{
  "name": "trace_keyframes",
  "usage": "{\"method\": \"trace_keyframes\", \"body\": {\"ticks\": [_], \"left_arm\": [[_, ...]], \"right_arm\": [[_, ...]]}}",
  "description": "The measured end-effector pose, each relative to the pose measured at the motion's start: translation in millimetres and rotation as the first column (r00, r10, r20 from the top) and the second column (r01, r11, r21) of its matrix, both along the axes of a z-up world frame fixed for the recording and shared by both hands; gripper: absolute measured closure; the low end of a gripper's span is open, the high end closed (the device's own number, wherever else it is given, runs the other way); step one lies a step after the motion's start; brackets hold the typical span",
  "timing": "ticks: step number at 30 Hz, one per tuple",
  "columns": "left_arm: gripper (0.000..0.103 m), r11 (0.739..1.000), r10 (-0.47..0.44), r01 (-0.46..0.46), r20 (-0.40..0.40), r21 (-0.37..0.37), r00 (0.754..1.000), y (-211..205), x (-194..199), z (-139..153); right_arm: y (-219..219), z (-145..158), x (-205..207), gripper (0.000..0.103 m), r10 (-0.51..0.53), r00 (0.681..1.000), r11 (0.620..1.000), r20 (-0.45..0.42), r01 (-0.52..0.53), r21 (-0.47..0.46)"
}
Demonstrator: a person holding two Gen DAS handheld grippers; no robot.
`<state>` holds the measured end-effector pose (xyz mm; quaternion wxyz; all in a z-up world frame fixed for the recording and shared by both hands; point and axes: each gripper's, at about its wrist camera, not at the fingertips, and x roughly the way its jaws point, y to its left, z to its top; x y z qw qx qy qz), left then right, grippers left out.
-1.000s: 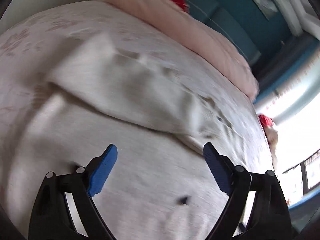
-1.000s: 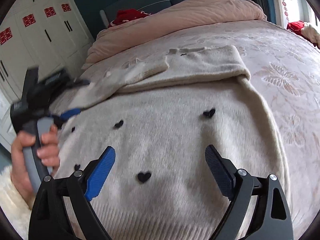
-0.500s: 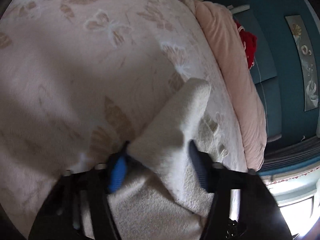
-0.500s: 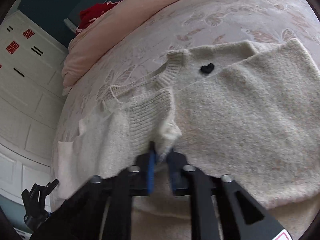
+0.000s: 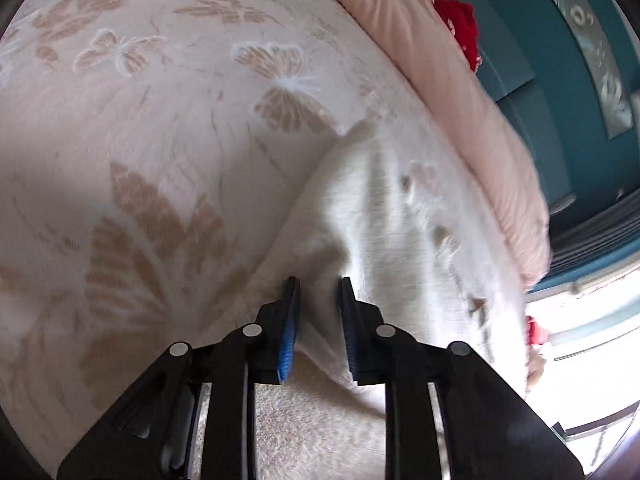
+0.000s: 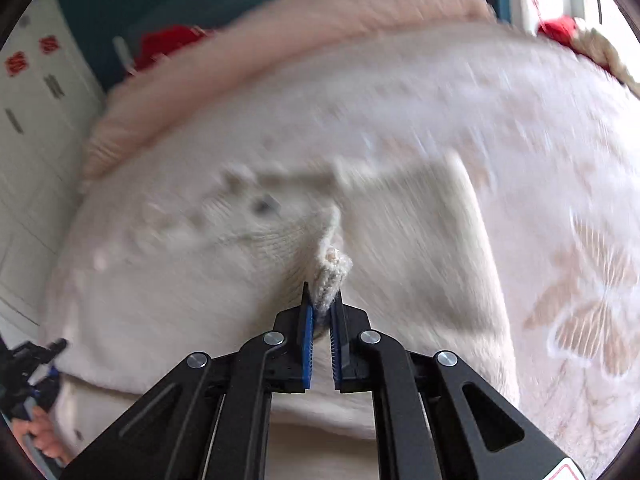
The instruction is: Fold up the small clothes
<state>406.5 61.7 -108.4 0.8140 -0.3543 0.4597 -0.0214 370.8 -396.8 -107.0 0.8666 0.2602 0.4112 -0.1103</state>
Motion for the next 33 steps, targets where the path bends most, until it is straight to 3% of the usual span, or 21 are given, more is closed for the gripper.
{"method": "trace_keyframes", "body": {"ticks": [2, 4, 7, 8, 10, 12, 13, 14, 15, 17, 20, 24, 26, 28, 31, 33], "left_arm": [[0.084, 0.999, -0.006, 0.006, 0.018, 0.033, 1.000, -3.3, 0.5, 2.9], [0.084, 0.999, -0.011, 0.011, 0.005, 0.052, 1.000, -2.4, 4.2, 0.9], [0.088, 0.996, -0.030, 0.031, -0.012, 0.081, 0.999, -4.4, 4.7, -3.5], [0.088, 0.993, -0.044, 0.044, -0.001, 0.108, 0.999, -6.6, 1.1, -0.7], [0.085, 0.986, -0.094, 0.091, 0.016, 0.139, 0.995, -8.8, -10.2, 6.4], [0.074, 0.980, -0.150, 0.144, 0.033, 0.136, 0.988, -2.8, -26.5, 16.1], [0.056, 0.977, -0.163, 0.157, 0.031, 0.143, 0.986, 4.5, -38.9, 20.2], [0.044, 0.975, -0.168, 0.161, 0.032, 0.152, 0.985, 13.7, -53.2, 23.8], [0.041, 0.972, -0.177, 0.169, 0.035, 0.164, 0.984, 23.6, -69.5, 25.8], [0.027, 0.960, -0.208, 0.201, 0.015, 0.196, 0.978, 36.8, -97.8, 29.1], [0.020, 0.932, -0.266, 0.273, -0.059, 0.239, 0.962, 57.2, -153.9, 23.1], [0.019, 0.935, -0.301, 0.319, -0.128, 0.157, 0.945, 70.6, -225.1, 10.5], [0.008, 0.944, -0.293, 0.301, -0.071, 0.135, 0.953, 69.1, -247.9, 12.1], [0.007, 0.955, -0.268, 0.275, -0.071, 0.112, 0.961, 65.3, -253.4, 7.7], [0.005, 0.952, -0.252, 0.260, -0.068, 0.162, 0.965, 52.4, -253.0, 6.6], [0.011, 0.956, -0.232, 0.241, -0.071, 0.167, 0.970, 48.8, -247.7, 7.3]], "right_arm": [[-3.9, 11.3, -10.9, 0.097, -0.022, 0.998, 0.999, 0.067, 0.019, 0.047], [-3.2, 19.1, -16.7, 0.097, -0.032, 0.994, 0.999, 0.104, 0.030, 0.020], [-9.6, -7.1, -10.2, 0.096, -0.007, 1.000, 1.000, -0.005, 0.007, 0.017], [-10.1, -5.4, -14.9, 0.096, -0.002, 1.000, 1.000, 0.008, 0.002, 0.018], [-9.8, 8.1, -27.2, 0.086, -0.004, 1.000, 0.999, 0.021, 0.003, 0.045], [-8.4, 23.4, -55.2, 0.074, 0.007, 0.999, 0.999, 0.035, -0.008, 0.037], [-8.5, 29.3, -74.8, 0.069, 0.016, 0.999, 1.000, 0.037, -0.016, 0.008], [-5.3, 36.1, -96.3, 0.057, 0.024, 0.999, 0.999, 0.028, -0.023, -0.036], [-2.3, 40.3, -121.5, 0.045, 0.032, 0.999, 0.997, 0.017, -0.031, -0.070], [0.9, 37.7, -173.8, 0.037, 0.048, 0.999, 0.996, -0.023, -0.050, -0.069], [4.4, 21.9, -252.2, 0.036, 0.050, 0.991, 0.999, -0.121, -0.050, 0.001], [21.8, -4.1, -322.2, 0.034, 0.063, 0.978, 0.988, -0.199, -0.034, 0.148], [34.3, -7.7, -331.4, 0.029, 0.069, 0.984, 0.982, -0.166, -0.037, 0.185], [47.8, -12.2, -329.3, 0.025, 0.086, 0.986, 0.975, -0.141, -0.054, 0.214], [64.4, -13.3, -312.9, 0.023, 0.091, 0.990, 0.982, -0.107, -0.071, 0.176], [70.8, -12.9, -300.7, 0.030, 0.078, 0.993, 0.986, -0.092, -0.063, 0.157]]}}
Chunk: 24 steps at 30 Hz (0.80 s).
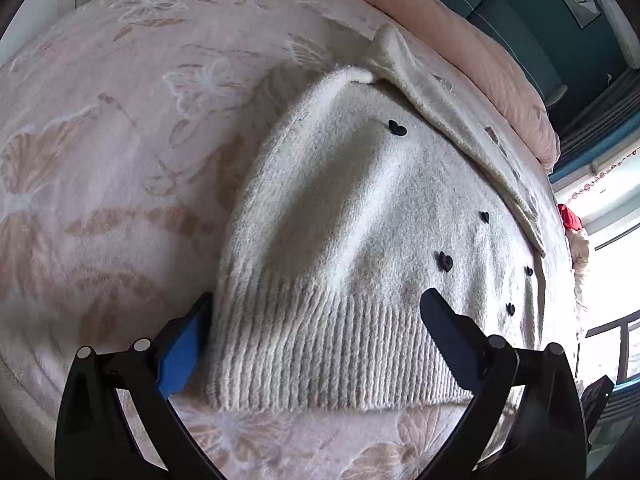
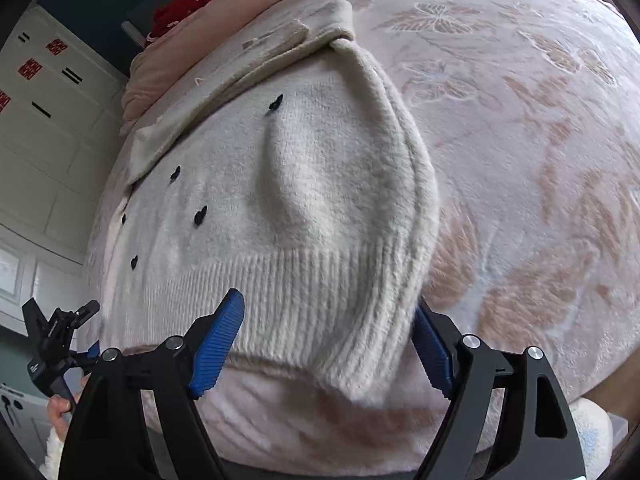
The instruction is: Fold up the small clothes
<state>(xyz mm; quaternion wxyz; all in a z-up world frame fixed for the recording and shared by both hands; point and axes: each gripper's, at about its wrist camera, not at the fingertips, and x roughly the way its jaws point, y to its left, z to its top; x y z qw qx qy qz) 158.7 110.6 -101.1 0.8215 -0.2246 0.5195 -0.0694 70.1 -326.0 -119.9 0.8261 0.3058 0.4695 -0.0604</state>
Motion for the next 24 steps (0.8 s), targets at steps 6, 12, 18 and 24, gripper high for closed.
{"method": "trace_keyframes", "body": {"ticks": [6, 12, 18, 24], "left_arm": [[0.092, 0.992, 0.000, -0.013, -0.102, -0.125, 0.995, 16.1, 12.3, 10.3], [0.096, 0.993, -0.088, 0.086, -0.027, -0.083, 0.996, 33.0, -35.1, 67.7], [0.096, 0.983, -0.176, 0.169, -0.112, -0.066, 0.978, 50.2, -117.2, 74.8], [0.096, 0.955, -0.292, 0.297, -0.220, -0.014, 0.931, 55.4, -209.5, 69.5]], "right_arm": [[3.1, 32.7, 8.1, 0.092, -0.012, 0.998, 1.000, 0.059, 0.012, 0.006], [4.4, 88.6, -36.3, 0.093, 0.092, 0.993, 0.989, 0.076, -0.083, -0.123], [12.9, 75.9, -105.2, 0.093, 0.208, 0.974, 0.967, -0.088, -0.219, -0.130], [42.4, 51.3, -184.8, 0.093, 0.311, 0.921, 0.944, -0.234, -0.328, -0.038]]}}
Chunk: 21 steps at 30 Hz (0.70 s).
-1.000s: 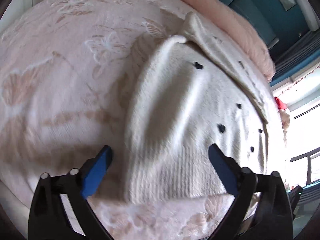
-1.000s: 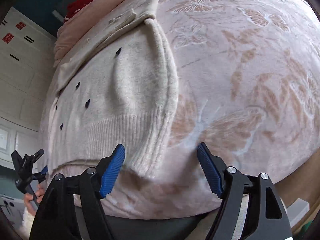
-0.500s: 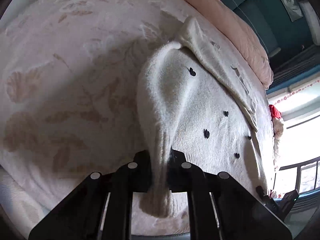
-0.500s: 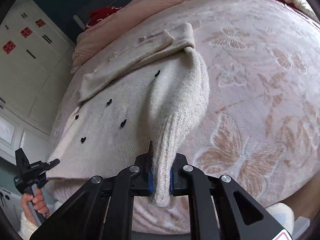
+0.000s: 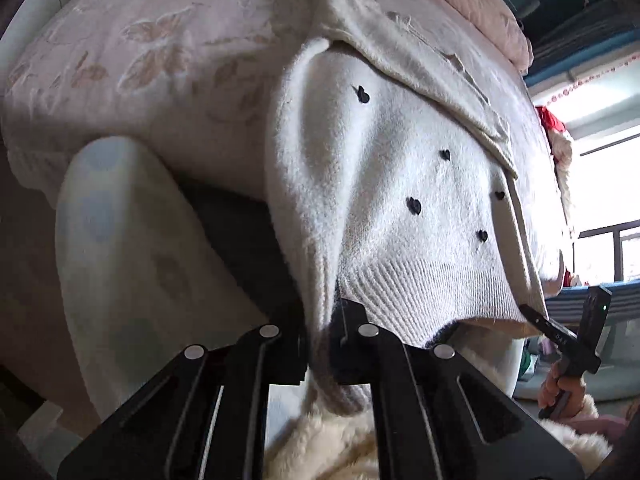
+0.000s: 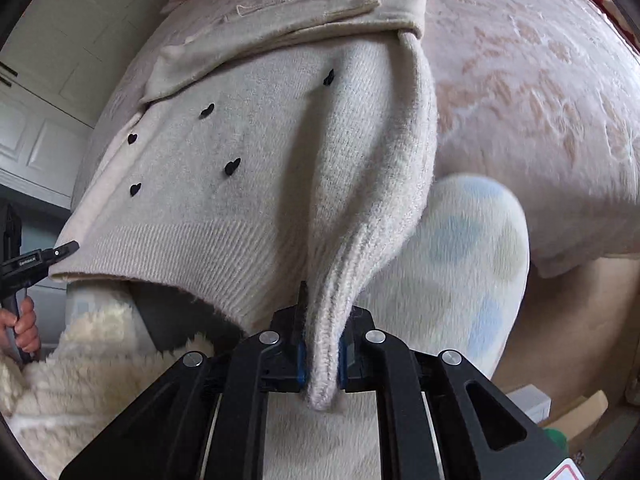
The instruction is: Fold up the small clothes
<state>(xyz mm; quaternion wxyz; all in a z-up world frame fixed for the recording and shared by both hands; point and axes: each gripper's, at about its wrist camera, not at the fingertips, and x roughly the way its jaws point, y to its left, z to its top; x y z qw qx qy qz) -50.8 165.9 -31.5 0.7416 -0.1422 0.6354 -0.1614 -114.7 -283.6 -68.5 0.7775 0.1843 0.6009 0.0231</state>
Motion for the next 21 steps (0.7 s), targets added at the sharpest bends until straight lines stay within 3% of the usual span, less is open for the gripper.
{"method": "trace_keyframes", "body": {"ticks": [3, 5, 7, 10, 11, 13, 14, 15, 16, 18, 20, 21], "left_arm": [[0.097, 0.998, 0.010, -0.009, 0.012, -0.058, 1.000, 7.1, -14.7, 23.2], [0.096, 0.994, 0.042, -0.033, 0.079, -0.103, 0.996, 10.3, 4.7, 48.2], [0.096, 0.986, 0.066, -0.040, 0.158, -0.160, 0.985, 5.3, 49.8, 73.3], [0.096, 0.985, 0.101, -0.059, 0.271, -0.160, 0.957, -18.4, 139.9, 87.1], [0.095, 0.986, 0.113, -0.070, 0.292, -0.151, 0.950, -29.1, 179.2, 82.5], [0.090, 0.984, 0.165, -0.132, 0.330, -0.122, 0.929, -45.9, 240.1, 65.5], [0.088, 0.986, 0.163, -0.140, 0.340, -0.091, 0.926, -54.5, 270.5, 51.0], [0.083, 0.985, 0.170, -0.164, 0.335, -0.047, 0.927, -62.7, 304.4, 27.9], [0.074, 0.983, 0.167, -0.181, 0.323, 0.016, 0.932, -67.4, 320.2, 11.5], [0.076, 0.964, 0.188, -0.230, 0.268, 0.134, 0.945, -65.0, 341.5, -18.0], [0.071, 0.976, 0.197, -0.216, 0.271, 0.042, 0.942, -49.5, 331.7, -20.0], [0.063, 0.977, 0.192, -0.210, 0.290, 0.032, 0.937, -43.9, 323.9, -15.9]], "right_arm": [[-3.6, 17.0, -15.2, 0.093, -0.025, 0.999, 0.999, 0.046, 0.023, 0.036], [-18.7, 44.5, 2.0, 0.093, -0.063, 0.986, 0.997, 0.155, 0.055, 0.055], [-41.2, 73.4, 41.0, 0.093, -0.103, 0.955, 0.994, 0.279, 0.087, 0.068], [-79.0, 90.2, 126.6, 0.093, -0.210, 0.886, 0.976, 0.413, 0.164, 0.144], [-89.4, 87.2, 156.2, 0.091, -0.245, 0.864, 0.968, 0.440, 0.191, 0.163], [-104.7, 70.4, 220.3, 0.088, -0.285, 0.848, 0.956, 0.447, 0.219, 0.194], [-112.3, 56.7, 248.4, 0.079, -0.320, 0.841, 0.946, 0.436, 0.256, 0.201], [-121.0, 40.3, 271.5, 0.068, -0.369, 0.835, 0.929, 0.408, 0.313, 0.199], [-129.5, 25.8, 286.6, 0.068, -0.417, 0.828, 0.909, 0.375, 0.370, 0.194], [-141.0, 11.1, 295.6, 0.068, -0.480, 0.811, 0.876, 0.335, 0.426, 0.225], [-142.5, 19.4, 286.9, 0.065, -0.466, 0.798, 0.885, 0.382, 0.418, 0.206], [-136.0, 27.1, 279.8, 0.049, -0.423, 0.802, 0.903, 0.421, 0.408, 0.131]]}}
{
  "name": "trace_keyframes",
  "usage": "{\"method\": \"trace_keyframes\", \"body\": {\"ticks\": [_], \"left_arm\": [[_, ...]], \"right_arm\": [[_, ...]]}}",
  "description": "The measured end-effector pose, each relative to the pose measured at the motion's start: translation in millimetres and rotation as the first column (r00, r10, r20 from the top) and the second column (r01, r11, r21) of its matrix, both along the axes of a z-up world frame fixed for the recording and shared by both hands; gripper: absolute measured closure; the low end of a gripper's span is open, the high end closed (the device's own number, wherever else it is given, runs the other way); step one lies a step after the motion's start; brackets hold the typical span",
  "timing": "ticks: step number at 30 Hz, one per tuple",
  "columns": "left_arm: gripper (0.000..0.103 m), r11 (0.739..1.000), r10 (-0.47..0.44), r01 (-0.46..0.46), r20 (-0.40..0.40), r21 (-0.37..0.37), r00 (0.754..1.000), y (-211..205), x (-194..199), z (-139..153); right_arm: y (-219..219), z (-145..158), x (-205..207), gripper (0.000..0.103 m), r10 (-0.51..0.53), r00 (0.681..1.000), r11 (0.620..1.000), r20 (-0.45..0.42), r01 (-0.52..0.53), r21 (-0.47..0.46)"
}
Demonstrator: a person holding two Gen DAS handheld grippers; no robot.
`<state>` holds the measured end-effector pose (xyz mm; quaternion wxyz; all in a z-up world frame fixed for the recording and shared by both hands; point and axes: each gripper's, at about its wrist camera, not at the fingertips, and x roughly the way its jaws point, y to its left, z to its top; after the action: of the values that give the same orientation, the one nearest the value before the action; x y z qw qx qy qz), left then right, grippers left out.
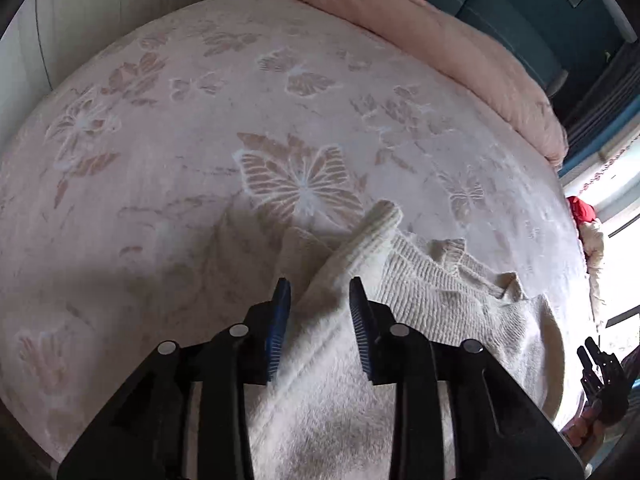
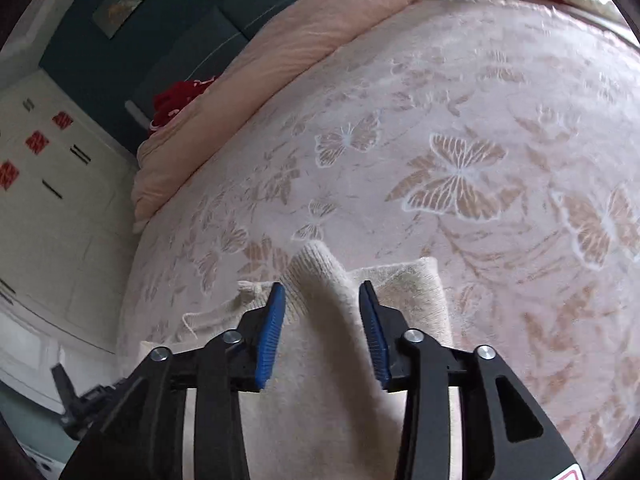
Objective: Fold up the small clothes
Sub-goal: 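Fold the hem over toward the collar with both tools and release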
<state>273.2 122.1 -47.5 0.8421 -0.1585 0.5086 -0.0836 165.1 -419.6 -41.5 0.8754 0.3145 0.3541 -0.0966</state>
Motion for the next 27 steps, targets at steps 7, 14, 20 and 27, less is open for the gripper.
{"method": "trace_keyframes", "body": {"ticks": [7, 14, 20, 27], "left_arm": [[0.047, 0.993, -0.097, 0.101, -0.050, 0.065, 0.994, -32.3, -5.9, -27.8], [0.094, 0.996, -0.034, 0.031, 0.022, 0.088, 0.999, -25.4, -4.0, -4.1], [0.089, 0.981, -0.069, 0.083, -0.085, 0.174, 0.994, -37.1, 19.9, -51.6], [0.075, 0.988, -0.073, 0.054, 0.131, 0.146, 0.989, -36.8, -40.3, 27.1]], "right_arm": [[37.1, -49.4, 16.4, 0.040, 0.133, 0.962, 0.953, -0.238, -0.190, -0.238], [26.2, 7.2, -18.8, 0.097, 0.059, 0.997, 0.975, -0.056, -0.070, -0.213], [13.7, -70.2, -9.7, 0.096, 0.052, 0.954, 0.971, -0.296, -0.118, -0.209], [66.6, 18.0, -45.1, 0.085, 0.064, 0.995, 0.945, -0.081, -0.086, -0.317]]}}
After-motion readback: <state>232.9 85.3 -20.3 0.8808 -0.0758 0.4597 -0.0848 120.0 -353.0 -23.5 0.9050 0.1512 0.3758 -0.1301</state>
